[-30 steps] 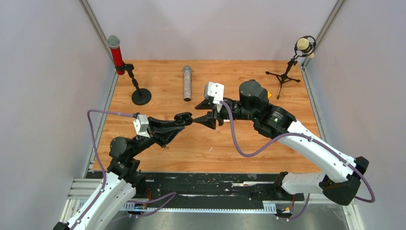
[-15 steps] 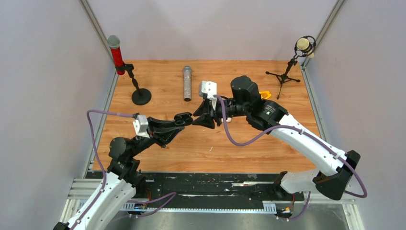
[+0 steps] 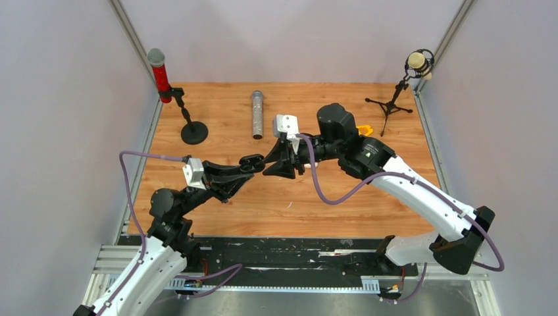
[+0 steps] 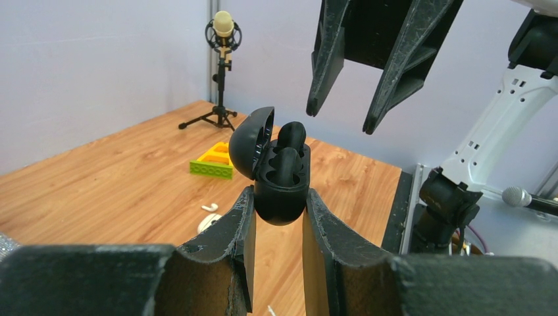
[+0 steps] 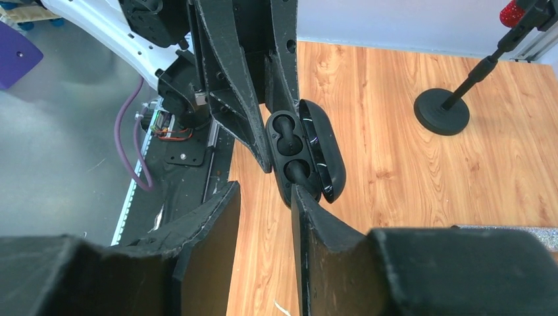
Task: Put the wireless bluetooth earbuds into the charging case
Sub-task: Pick up the earbud from the charging case.
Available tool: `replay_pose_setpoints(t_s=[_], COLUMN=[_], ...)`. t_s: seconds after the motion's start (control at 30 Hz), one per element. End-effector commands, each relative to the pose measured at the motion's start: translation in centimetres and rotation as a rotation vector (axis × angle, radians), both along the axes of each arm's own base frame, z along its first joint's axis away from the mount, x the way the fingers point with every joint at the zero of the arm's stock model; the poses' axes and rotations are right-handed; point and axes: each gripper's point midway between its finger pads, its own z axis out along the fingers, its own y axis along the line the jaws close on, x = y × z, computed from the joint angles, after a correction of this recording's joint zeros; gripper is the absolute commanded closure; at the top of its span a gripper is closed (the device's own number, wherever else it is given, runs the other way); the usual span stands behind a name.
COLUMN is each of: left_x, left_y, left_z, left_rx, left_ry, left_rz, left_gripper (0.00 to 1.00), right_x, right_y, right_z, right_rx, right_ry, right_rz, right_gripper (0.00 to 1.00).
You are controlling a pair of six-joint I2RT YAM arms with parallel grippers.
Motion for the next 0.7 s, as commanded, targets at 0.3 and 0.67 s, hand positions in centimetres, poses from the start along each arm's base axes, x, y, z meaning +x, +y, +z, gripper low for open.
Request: replay_pose_setpoints(t_s=[0.3, 0.67], left_x=[-0.30, -0.30], left_y=[0.19, 0.20], left_z=[1.16, 1.13], left_rx=[-0.011, -0.010], left_ry=[-0.064, -0.063], left_rz=[0.004, 0.004], left_gripper=[1.00, 1.00], right_x=[0.70, 0.50], right_y=[1.12, 1.63], right_z=[2.57, 2.01], right_rx=[0.060, 0.051], right_ry=[-0.102, -0.091], right_rz=[0.043, 0.086], right_gripper=[0.63, 0.64])
